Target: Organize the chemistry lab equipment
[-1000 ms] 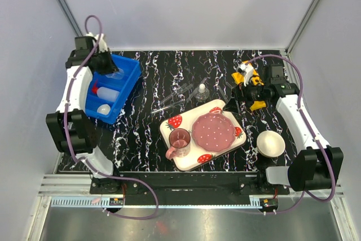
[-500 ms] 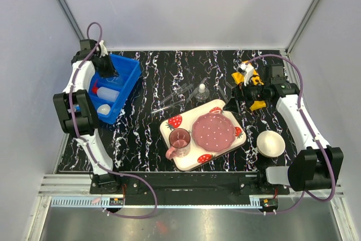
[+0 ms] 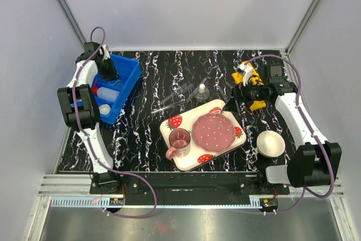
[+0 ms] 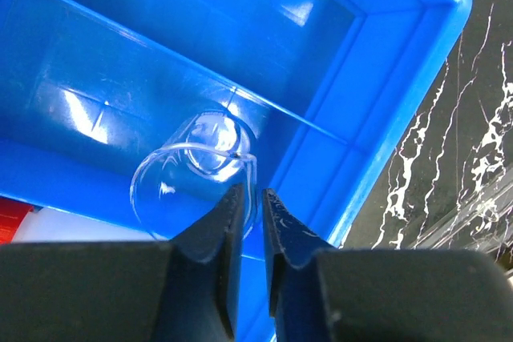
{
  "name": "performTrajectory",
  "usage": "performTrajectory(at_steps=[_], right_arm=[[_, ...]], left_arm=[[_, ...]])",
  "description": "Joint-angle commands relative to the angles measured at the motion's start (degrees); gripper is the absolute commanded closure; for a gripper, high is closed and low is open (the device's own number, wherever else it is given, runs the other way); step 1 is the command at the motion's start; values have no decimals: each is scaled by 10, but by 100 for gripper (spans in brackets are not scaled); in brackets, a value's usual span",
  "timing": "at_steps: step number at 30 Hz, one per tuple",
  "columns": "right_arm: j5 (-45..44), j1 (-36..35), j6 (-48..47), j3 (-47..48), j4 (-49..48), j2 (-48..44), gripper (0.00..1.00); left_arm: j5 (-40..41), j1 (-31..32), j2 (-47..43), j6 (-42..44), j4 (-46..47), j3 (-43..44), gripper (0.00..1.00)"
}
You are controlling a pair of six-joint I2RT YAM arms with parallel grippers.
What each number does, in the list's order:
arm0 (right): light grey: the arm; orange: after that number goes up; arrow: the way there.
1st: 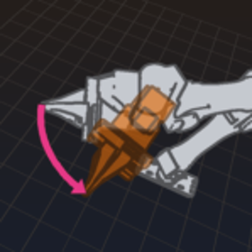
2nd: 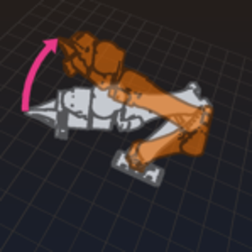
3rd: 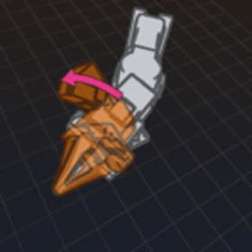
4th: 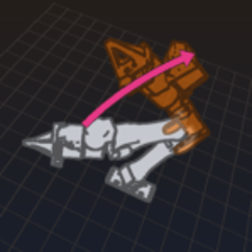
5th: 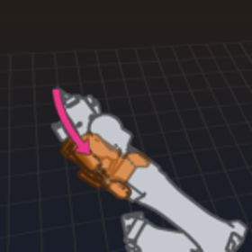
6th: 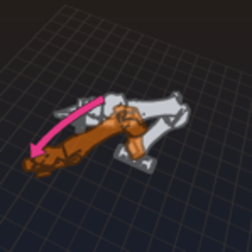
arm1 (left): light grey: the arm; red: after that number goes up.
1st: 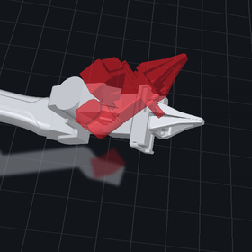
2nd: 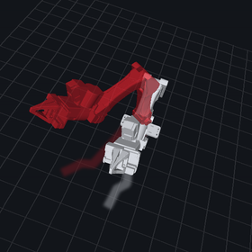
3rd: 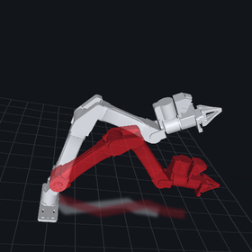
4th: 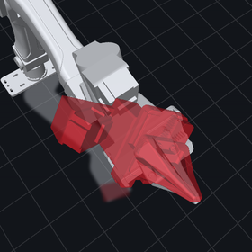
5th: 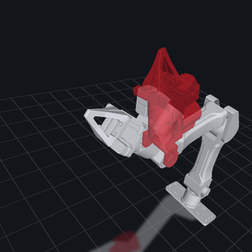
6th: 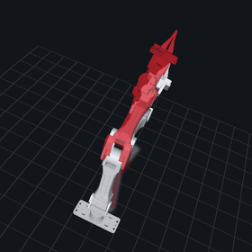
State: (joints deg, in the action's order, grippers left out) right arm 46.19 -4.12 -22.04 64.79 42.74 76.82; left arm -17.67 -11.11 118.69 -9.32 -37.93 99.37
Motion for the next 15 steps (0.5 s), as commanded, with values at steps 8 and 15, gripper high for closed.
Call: performTrajectory(at_steps=[8,15], right_arm=[[16,1,-8,20,-2,0,0],[19,1,-35,51,23,4,0]], left_arm=[[5,0,-45,-10,-7,22,71],[7,-3,-165,-15,22,-44,58]])
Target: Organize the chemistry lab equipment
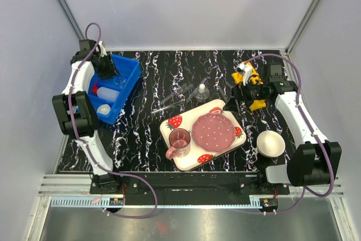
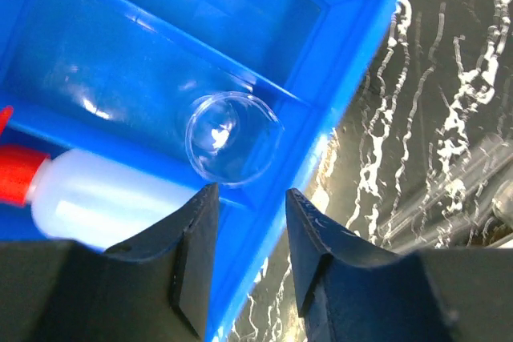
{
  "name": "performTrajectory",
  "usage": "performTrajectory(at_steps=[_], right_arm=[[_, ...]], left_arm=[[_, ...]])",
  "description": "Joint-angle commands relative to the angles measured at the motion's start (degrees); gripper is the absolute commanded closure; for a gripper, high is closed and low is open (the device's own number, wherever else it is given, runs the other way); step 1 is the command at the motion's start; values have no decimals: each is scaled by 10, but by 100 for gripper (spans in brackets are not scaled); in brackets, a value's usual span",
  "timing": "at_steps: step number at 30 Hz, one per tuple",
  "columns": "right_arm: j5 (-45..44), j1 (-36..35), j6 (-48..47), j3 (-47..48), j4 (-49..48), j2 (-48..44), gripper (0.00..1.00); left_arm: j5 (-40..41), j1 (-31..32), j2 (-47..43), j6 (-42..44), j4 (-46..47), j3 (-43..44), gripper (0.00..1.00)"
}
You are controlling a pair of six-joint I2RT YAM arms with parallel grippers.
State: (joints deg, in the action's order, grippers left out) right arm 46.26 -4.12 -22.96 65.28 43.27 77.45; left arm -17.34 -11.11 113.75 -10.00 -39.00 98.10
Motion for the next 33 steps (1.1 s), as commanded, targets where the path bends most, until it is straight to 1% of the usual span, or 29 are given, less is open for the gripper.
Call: performTrajectory(at_steps=[1,2,3,4,6,7,9,10,11,12,13,14,16,19,21,22,24,25,26,27,28,29,30,31,32,33], right_arm=[[18,1,-36,54,25,5,0],[18,0,-40,61,38,9,0],[17,-1,-45,77,45,13,0],[18,0,-52,85,52,23,0],[17,-4,-60,112,69,31,0],[17,-6,-60,120,74,39,0],[13,-18,-57,146,87,55,0],[11,-23,-56,154,90,60,0],[2,-28,-53,169,96,66,0],[-4,-40,-46,175,96,70,0],[-11,-47,-45,180,95,81,0],[-29,-54,-40,193,93,89,0],[-45,-71,-28,203,92,110,0],[-61,-82,-10,221,86,132,0],[-66,-84,6,223,74,142,0],[-69,-86,12,224,70,146,0],[-78,-89,26,226,61,160,0],[-81,-90,32,228,60,165,0],[-85,-91,37,231,56,171,0],[-83,-91,49,232,54,182,0],[-80,-91,55,234,53,186,0],[-71,-91,59,237,53,190,0],[-66,-91,70,236,52,192,0],[-61,-90,74,232,46,191,0],[-55,-91,72,222,45,186,0],[-59,-91,62,215,45,173,0]], left_arm=[[4,-5,-129,-10,38,-42,55],[-1,-7,-156,-13,48,-62,54],[-5,-10,-170,-15,54,-73,47],[-8,-12,-184,-17,60,-84,45],[-15,-18,-230,-22,81,-126,34],[-29,-22,-249,-25,102,-162,30],[-42,-37,-308,-37,136,-208,24],[-63,-45,-328,-53,174,-256,17],[-75,-52,-368,-63,192,-279,13],[-85,-69,-387,-73,209,-302,8],[-108,-78,-404,-97,242,-344,1],[-126,-93,-435,-109,260,-366,1],[-160,-100,-456,-146,296,-410,1],[-221,-100,-470,-157,296,-421,1],[-238,-93,-475,-156,290,-422,1],[-231,-84,-478,-145,274,-419,1],[-219,-45,-485,-129,254,-415,1],[-198,-29,-487,-112,228,-407,1],[-187,11,-486,-102,216,-404,1],[-171,34,-486,-93,205,-398,1],[-114,61,-485,-69,177,-387,1],[-79,128,-483,-52,168,-383,1],[-41,163,-481,-36,162,-380,1],[28,197,-474,-9,161,-376,1],[49,251,-467,-1,162,-374,1],[66,272,-459,5,162,-370,1]])
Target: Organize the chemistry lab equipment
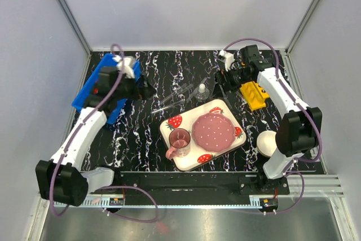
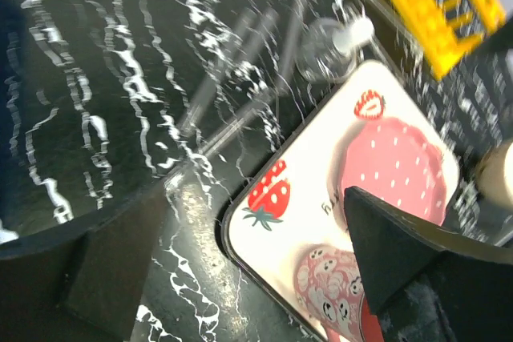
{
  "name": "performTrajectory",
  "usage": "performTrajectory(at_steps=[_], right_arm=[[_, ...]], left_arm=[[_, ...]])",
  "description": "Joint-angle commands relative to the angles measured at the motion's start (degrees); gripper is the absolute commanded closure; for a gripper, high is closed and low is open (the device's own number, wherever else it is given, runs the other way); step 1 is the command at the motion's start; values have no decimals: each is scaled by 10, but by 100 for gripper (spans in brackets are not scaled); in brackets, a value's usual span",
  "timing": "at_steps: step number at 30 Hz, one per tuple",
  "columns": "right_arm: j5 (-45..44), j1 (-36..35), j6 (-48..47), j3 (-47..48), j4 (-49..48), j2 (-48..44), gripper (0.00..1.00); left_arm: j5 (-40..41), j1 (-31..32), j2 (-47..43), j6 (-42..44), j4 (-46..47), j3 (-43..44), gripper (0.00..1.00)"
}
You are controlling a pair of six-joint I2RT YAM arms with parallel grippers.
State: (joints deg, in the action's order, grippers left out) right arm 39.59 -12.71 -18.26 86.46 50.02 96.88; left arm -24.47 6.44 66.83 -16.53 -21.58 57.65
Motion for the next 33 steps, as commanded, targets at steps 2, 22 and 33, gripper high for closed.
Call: performTrajectory(at_steps=[2,22,33], right_arm=[[-18,-4,-2,-19,-26,-39,0],[74,152,-2,-188,-103,-198,0],[123,172,-10,-232,-122,-213,0]], left_arm=[[170,139,44,77,-14,50,1],[187,321,477,59,-23,387,1],[202,331,589,55,-37,469,1]])
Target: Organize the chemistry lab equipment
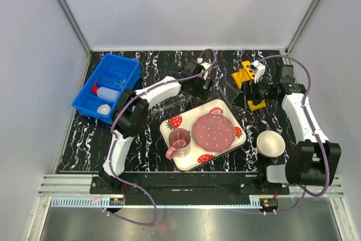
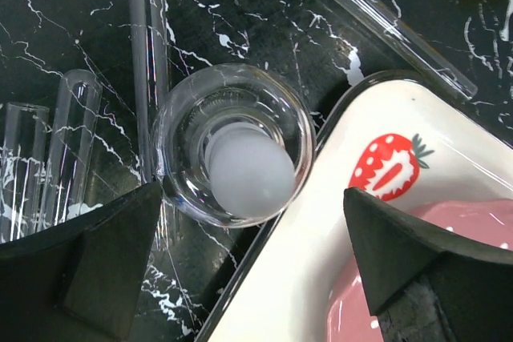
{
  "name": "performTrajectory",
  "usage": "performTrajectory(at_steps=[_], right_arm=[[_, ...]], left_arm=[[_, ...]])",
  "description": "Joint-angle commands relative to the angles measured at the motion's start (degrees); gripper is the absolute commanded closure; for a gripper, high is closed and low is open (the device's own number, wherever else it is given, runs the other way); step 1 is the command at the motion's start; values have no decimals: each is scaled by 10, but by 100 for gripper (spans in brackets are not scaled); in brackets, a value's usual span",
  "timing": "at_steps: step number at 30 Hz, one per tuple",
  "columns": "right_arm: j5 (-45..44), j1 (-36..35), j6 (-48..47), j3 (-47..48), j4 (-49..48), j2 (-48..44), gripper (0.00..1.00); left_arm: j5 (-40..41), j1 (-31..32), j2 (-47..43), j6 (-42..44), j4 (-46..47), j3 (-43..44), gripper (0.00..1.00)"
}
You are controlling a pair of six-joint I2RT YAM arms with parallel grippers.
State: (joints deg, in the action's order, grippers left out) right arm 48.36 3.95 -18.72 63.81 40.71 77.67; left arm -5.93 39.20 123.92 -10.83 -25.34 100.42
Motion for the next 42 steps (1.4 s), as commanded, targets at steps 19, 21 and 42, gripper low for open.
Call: performTrajectory(at_steps=[19,21,42], right_arm=[[61,21,-1,-20,-40,-27,0],[62,22,0,-19,-40,-26,0],[64,27,4,-22,-39,-31,0]], left_arm=[[91,11,89,-12,-17,122,2],[95,11,89,-10,-17,121,7],[6,-4,-36,-17,2,80,61]])
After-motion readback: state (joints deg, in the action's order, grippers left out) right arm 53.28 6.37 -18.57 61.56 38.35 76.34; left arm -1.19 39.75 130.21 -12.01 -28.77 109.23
